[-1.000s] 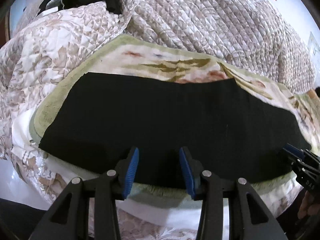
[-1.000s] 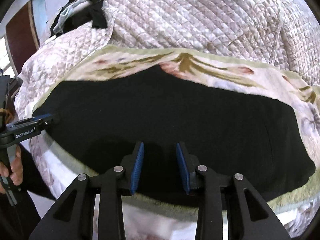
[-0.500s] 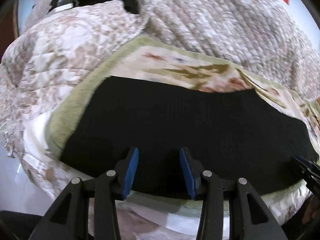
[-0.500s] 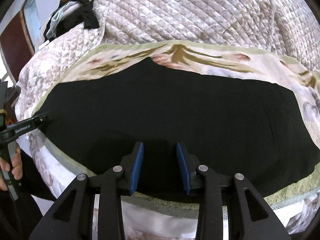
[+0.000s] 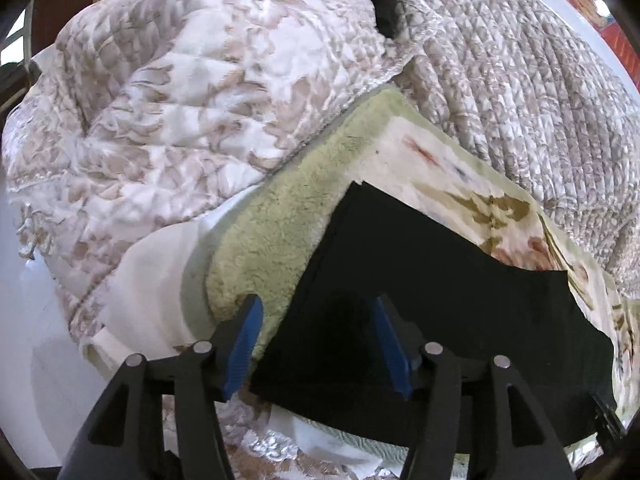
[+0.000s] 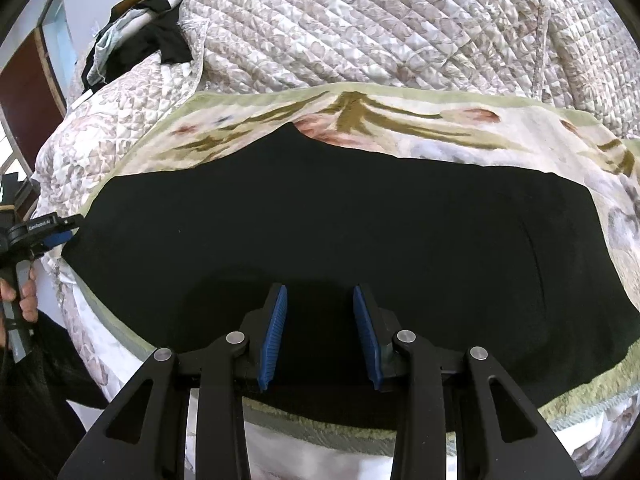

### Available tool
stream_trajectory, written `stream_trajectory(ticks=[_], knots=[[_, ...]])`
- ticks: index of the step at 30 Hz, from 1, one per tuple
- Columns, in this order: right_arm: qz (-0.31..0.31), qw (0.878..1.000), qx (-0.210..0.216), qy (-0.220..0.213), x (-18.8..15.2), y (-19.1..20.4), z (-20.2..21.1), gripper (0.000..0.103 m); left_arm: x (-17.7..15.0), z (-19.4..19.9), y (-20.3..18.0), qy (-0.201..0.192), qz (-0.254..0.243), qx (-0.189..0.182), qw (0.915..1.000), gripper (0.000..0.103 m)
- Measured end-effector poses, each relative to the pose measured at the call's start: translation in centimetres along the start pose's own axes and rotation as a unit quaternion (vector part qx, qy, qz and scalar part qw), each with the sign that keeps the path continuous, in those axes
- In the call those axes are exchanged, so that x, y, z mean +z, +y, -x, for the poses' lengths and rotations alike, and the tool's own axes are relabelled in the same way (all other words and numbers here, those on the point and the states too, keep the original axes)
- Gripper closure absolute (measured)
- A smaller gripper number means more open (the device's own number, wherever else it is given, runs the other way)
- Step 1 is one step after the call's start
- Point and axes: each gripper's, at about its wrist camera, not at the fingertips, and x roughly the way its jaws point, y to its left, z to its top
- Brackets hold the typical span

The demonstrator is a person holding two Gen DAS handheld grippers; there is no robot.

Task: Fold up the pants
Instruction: 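Grasp the black pants edge with the left gripper and lift it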

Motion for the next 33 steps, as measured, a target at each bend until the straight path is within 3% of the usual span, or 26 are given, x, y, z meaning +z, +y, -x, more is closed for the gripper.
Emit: stream_trajectory(ticks=[3, 11, 17, 19, 21, 24, 28, 33], knots=[[-0.003, 1.000, 0.004, -0.001, 0.1, -0.1, -0.2, 0.068, -0.4, -0.1, -0.8, 0.000, -0.023, -0.008, 0.9997, 0.036], [-0.009, 1.000, 0.012, -0.001, 0.1, -0.1, -0.4, 0.068, -0.9, 0.3, -0.4, 0.000, 0.017, -0.071, 0.9973, 0.036], [-0.010, 1.000, 0.013, 0.000, 0.1, -0.1, -0.4, 0.068, -0.7, -0.5, -0.7, -0.003, 0.013, -0.037, 0.9992, 0.042], [-0.012, 1.000, 0.014, -0.002, 0.1, -0.1, -0.4, 0.068, -0.8, -0.5, -1.1, -0.003, 0.003, -0.022, 0.9997, 0.050], [-0.015, 1.000, 0.016, -0.003, 0.1, 0.0, -0.4, 0.068, -0.7, -0.4, -1.0, -0.003, 0.003, -0.018, 0.9998, 0.076], [-0.017, 1.000, 0.020, -0.005, 0.1, -0.1, -0.2, 0.068, -0.7, -0.4, -1.0, 0.004, 0.004, -0.035, 0.9994, 0.092], [-0.021, 0.999, 0.024, -0.009, 0.0, -0.3, 0.0, 0.068, -0.6, 0.3, -2.0, 0.002, -0.007, -0.048, 0.9988, 0.095], [-0.032, 0.999, 0.026, -0.019, 0.0, -0.8, 0.5, 0.068, -0.2, 2.5, -4.7, -0.004, -0.011, -0.118, 0.9929, 0.095]])
